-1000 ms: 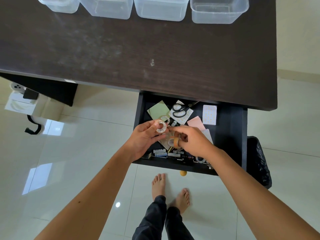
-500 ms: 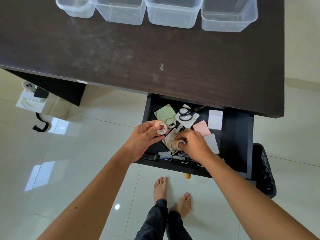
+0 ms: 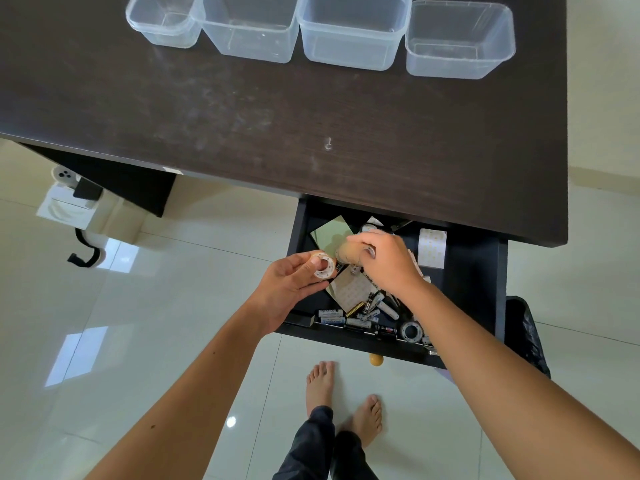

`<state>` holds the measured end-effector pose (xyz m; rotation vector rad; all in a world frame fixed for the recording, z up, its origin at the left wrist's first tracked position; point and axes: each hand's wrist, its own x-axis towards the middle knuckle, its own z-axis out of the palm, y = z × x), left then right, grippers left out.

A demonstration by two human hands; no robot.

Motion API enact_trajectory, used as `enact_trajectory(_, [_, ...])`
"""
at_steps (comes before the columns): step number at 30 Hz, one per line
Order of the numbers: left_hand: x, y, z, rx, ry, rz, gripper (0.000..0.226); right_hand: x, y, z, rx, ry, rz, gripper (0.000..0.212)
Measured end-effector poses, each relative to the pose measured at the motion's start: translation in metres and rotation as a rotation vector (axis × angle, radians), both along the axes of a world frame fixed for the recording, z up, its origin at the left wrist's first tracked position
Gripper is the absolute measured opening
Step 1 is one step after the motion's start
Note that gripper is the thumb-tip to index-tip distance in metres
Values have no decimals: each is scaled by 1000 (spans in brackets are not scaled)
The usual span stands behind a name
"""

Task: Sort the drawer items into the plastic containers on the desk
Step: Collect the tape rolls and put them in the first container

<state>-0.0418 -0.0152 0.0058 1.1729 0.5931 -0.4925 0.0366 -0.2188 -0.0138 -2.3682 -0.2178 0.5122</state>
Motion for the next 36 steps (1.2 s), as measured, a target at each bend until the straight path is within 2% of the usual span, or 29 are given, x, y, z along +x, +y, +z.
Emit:
enact_trajectory(4, [0, 0, -3, 22, 13, -21, 42, 7, 12, -12, -103, 32, 134, 42])
enact_trajectory(8, [0, -2, -3, 42, 11, -42, 40, 14, 14, -13, -204, 35, 235, 36])
enact_trajectory(13, [-1, -4, -4, 45, 2, -28, 37, 13, 10, -11, -216, -3, 232, 27])
enact_trajectory(18, [1, -9, -6, 54, 8, -43, 38, 6, -1, -2, -156, -5, 124, 19])
enact_trajectory(23, [3, -26, -8, 116, 8, -39, 35, 0, -18, 7, 61, 88, -57, 12])
enact_trajectory(27, [10, -47, -12, 172, 1, -85, 33, -6, -40, 17, 147, 130, -111, 20])
enact_trajectory(33, [15, -77, -12, 55, 20, -125, 30, -15, -69, 18, 174, 176, -144, 25])
enact_trajectory(36, [17, -89, -15, 64, 22, -85, 26, -20, -81, 21, 228, 182, -204, 26])
